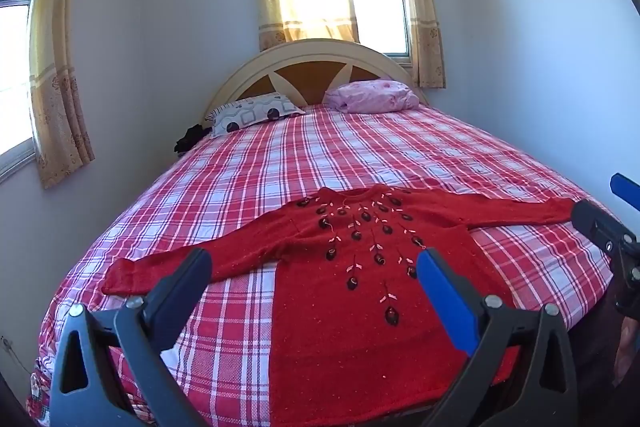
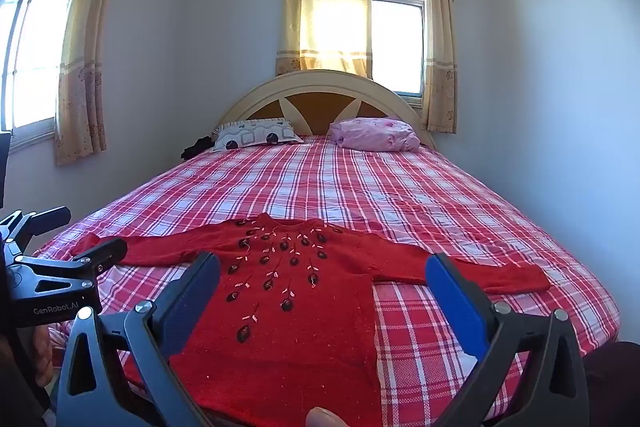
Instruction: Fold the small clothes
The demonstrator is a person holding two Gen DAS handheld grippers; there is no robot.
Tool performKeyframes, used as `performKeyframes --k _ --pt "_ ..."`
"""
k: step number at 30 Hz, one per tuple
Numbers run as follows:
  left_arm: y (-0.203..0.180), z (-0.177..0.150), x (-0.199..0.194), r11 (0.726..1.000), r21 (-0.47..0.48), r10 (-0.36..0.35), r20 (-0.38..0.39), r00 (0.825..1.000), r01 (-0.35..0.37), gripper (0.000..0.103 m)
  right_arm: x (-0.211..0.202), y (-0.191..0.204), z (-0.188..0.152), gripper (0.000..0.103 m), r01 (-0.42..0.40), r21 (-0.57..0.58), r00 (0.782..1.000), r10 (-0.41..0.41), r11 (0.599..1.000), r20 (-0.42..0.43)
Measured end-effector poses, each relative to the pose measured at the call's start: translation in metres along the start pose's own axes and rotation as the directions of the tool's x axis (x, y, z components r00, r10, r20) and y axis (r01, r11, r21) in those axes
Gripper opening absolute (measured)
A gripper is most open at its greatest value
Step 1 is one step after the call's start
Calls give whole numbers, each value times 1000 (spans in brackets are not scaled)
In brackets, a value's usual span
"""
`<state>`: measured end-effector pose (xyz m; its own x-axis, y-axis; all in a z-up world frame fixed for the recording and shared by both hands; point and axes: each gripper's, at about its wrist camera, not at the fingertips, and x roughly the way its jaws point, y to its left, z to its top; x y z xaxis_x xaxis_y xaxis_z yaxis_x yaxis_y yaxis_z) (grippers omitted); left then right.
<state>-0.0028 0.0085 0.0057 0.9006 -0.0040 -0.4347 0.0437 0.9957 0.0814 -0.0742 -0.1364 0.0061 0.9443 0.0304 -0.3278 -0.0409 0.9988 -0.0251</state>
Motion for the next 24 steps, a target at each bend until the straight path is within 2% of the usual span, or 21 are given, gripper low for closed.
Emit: performKeyframes --k 24 --pt "4 2 -2 1000 -12 2 16 1000 -1 103 -4 1 1 102 0 -3 1000 0 1000 6"
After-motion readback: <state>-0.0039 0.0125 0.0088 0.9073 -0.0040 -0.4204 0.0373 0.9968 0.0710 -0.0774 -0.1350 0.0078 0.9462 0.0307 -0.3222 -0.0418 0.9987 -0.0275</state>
